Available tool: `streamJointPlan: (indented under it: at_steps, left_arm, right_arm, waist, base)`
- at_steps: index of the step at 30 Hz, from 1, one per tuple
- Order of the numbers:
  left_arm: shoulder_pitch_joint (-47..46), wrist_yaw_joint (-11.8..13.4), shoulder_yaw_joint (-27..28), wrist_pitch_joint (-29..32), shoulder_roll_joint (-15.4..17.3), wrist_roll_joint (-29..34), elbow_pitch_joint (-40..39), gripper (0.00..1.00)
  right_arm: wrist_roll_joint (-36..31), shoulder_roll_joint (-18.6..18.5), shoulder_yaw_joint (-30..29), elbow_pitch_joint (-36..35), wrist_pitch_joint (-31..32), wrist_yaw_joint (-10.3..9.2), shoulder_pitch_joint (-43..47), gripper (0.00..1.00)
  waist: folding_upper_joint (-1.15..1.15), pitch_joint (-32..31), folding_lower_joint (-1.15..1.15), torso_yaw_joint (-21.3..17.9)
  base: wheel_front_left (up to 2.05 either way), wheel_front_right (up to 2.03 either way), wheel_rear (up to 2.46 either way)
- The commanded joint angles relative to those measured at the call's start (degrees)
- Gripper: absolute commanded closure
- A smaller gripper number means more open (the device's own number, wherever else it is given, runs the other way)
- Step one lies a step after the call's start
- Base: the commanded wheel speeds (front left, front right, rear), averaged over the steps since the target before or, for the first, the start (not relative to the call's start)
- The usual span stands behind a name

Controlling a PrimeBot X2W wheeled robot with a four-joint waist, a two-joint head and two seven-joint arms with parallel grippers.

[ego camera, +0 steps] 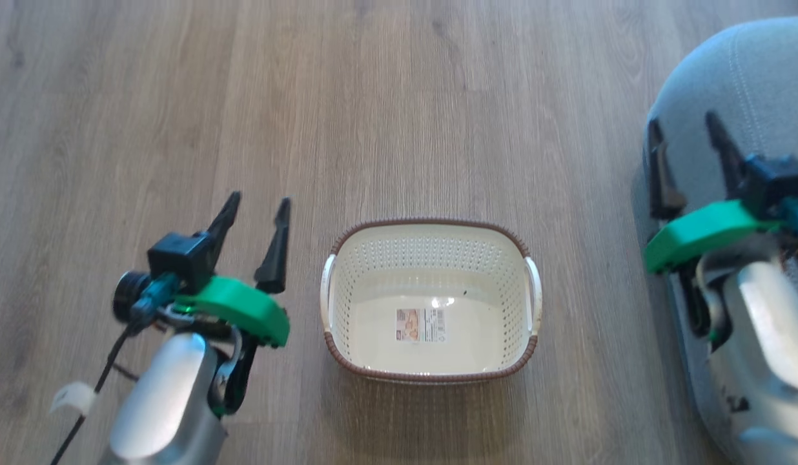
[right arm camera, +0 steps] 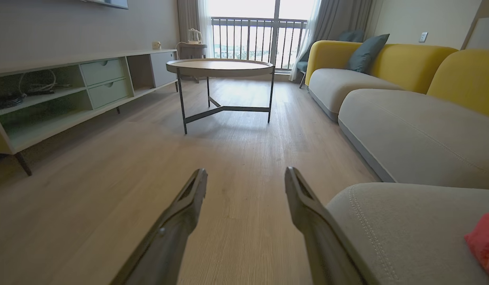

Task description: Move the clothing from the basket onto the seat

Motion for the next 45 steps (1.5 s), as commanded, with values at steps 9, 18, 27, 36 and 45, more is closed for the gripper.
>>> streamJointPlan:
  at_steps: [9, 18, 27, 36, 45]
  left_arm:
    - [5.63, 0.74, 11.11, -0.29, -0.87, 5.1, -3.41, 0.0]
    - [11.84, -0.96, 17.09, -0.29, -2.98, 8.56, -5.41, 0.0]
    - [14.82, -2.21, 20.26, -0.29, -4.79, 11.72, -6.22, 0.0]
    - [16.77, -2.15, 22.63, -0.29, -5.64, 13.82, -7.49, 0.0]
    - [17.58, -2.4, 23.76, -0.29, -5.89, 13.91, -8.24, 0.0]
  right_arm:
    - [0.65, 2.7, 0.35, 1.71, -1.47, 0.4, 5.54, 0.0]
    - [-1.26, 6.11, -2.42, 0.13, -1.52, 0.4, 12.58, 0.0]
    - [-3.25, 8.17, -2.86, -1.34, -1.53, 0.4, 17.39, 0.0]
    - [-4.78, 9.58, -5.26, -4.65, -1.53, 0.4, 20.1, 0.0]
    - [-5.52, 10.16, -5.63, -6.07, -1.53, 0.4, 20.52, 0.0]
  waist:
    - [0.0, -3.68, 0.01, -0.11]
    - [0.0, -5.48, 0.01, -1.71]
    - [0.0, -6.91, 0.01, -3.39]
    - [0.0, -7.63, 0.01, -4.36]
    - [0.0, -7.56, 0.01, -4.61]
  base:
    - [0.0, 0.0, 0.0]
    - [0.0, 0.0, 0.0]
    - [0.0, 0.0, 0.0]
    - [0.0, 0.0, 0.0]
    - [0.0, 0.0, 0.0]
